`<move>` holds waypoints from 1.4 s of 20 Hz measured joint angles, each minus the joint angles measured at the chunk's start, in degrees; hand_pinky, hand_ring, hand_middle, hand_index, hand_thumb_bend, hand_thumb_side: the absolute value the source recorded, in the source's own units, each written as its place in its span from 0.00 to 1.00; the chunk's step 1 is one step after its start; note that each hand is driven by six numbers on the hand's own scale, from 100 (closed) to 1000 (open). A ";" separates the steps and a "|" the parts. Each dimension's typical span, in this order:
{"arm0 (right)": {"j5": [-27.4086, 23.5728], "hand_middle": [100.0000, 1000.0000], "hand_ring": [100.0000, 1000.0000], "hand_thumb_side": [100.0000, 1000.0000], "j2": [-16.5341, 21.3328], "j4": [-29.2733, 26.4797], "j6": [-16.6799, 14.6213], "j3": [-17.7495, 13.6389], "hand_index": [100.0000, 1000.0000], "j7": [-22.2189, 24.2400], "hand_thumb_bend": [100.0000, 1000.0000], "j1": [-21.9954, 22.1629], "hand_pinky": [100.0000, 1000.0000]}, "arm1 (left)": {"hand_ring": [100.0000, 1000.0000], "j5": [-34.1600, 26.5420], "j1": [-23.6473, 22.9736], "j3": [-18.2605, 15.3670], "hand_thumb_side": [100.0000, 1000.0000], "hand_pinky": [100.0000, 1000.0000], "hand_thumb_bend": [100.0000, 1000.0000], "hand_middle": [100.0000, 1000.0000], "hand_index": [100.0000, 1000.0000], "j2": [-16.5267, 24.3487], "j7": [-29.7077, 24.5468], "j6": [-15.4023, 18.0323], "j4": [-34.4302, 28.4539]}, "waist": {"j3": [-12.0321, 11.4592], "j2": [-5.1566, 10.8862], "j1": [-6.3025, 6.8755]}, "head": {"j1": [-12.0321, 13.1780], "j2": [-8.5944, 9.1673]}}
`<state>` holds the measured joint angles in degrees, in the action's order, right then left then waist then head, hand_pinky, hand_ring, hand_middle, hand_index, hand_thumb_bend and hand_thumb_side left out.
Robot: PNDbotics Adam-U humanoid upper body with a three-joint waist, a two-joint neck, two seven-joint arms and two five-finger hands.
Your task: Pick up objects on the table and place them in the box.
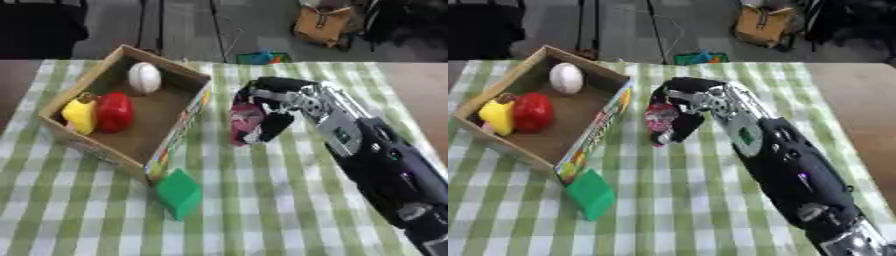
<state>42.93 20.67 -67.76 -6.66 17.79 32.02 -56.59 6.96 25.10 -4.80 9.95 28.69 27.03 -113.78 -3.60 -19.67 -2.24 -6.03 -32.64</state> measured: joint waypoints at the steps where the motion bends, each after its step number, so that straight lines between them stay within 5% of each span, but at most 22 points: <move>1: -0.07 0.47 0.34 0.23 0.18 -0.22 0.13 0.09 0.64 0.00 0.07 -0.17 0.00 | 0.55 0.00 0.00 0.00 1.00 0.70 0.00 0.61 0.68 0.00 0.00 0.00 0.00 | 0.00 0.01 -0.02 | 0.00 0.00; 18: -1.94 0.46 0.33 0.22 0.77 -1.64 1.49 1.28 0.62 2.20 0.02 -9.45 0.00 | 0.55 0.00 -0.14 0.07 1.00 0.69 0.00 0.61 0.68 0.00 -0.17 -0.16 0.00 | -0.25 1.21 -0.90 | -0.36 -0.70; 28: -2.64 0.46 0.33 0.24 -3.55 4.88 3.48 -0.17 0.63 4.43 0.01 -19.29 0.00 | 0.55 -0.43 -0.43 0.71 1.00 0.69 0.00 0.61 0.68 0.03 -0.58 -0.35 0.00 | -2.03 1.92 -2.08 | -2.60 -2.00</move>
<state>40.29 17.13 -62.87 -3.19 17.61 36.45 -75.88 6.53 24.67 -4.08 9.98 28.11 26.68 -113.78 -5.63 -17.75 -4.32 -8.63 -34.64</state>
